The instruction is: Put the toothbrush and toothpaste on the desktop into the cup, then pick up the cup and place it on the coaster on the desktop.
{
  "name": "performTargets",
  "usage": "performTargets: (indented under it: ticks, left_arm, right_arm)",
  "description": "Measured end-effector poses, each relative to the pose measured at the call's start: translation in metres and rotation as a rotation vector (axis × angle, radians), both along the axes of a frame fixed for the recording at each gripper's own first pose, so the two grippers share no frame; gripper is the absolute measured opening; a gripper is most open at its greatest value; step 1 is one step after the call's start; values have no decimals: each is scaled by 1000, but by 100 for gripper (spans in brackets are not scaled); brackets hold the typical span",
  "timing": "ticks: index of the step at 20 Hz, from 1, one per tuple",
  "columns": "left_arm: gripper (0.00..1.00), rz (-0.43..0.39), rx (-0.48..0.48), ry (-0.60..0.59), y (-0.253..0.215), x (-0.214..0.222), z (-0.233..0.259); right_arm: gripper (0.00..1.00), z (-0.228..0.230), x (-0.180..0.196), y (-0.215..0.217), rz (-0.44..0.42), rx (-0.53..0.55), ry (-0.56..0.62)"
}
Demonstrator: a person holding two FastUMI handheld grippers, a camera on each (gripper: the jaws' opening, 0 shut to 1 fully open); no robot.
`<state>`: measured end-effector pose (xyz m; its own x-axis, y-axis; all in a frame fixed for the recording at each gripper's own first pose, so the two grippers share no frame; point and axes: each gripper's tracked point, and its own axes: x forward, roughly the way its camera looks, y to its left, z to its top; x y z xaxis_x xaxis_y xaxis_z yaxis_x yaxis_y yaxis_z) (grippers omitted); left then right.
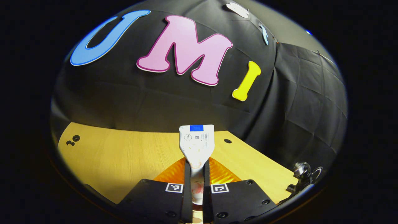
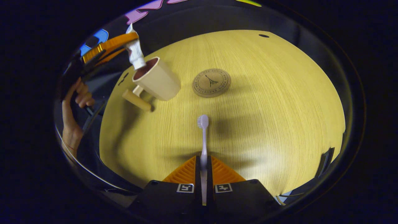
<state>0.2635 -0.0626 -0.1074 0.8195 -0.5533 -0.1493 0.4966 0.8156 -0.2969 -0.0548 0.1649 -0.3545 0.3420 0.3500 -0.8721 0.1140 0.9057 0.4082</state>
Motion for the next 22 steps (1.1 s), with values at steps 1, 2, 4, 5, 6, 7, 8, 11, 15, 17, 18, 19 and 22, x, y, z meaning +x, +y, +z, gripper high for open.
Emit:
performTargets:
  ticks: [1, 2, 4, 5, 6, 7, 8, 11, 15, 17, 18, 19, 22]
  left_arm:
    - [18, -1, 7, 5, -2, 2, -4]
    - [18, -1, 13, 10, -3, 3, -9]
    - [18, 0, 25, 19, -5, 5, -15]
    - [18, 1, 31, 24, -4, 7, -18]
    - [18, 5, 35, 27, -4, 8, -22]
    - [18, 7, 39, 31, -4, 9, -24]
    - [18, 11, 44, 37, -3, 9, -28]
    - [18, 8, 38, 69, -3, 6, -36]
    - [20, -2, 48, 113, -6, 1, -52]
    - [23, -28, 43, 129, -8, -7, -59]
    - [23, -38, 42, 140, -9, -10, -62]
    - [25, -45, 46, 150, -9, -13, -65]
    - [27, -49, 53, 142, -9, -17, -63]
  right_arm:
    - [10, 11, 10, -2, -7, 15, -48]
    - [10, 22, 18, -3, -14, 29, -92]
    - [10, 43, 34, -6, -29, 43, -168]
    - [10, 53, 41, -8, -24, 38, -201]
    - [10, 64, 47, -9, -14, 32, -239]
    - [10, 77, 53, -9, -6, 29, -273]
    - [10, 90, 59, -7, -4, 34, -304]
    - [9, 118, 78, -2, -16, 68, -371]
    - [10, 132, 88, 1, -23, 80, -413]
    - [10, 136, 89, -1, -30, 80, -422]
    - [10, 135, 88, -2, -30, 77, -420]
    - [10, 136, 88, -3, -32, 70, -423]
    - [10, 139, 85, -4, -44, 74, -428]
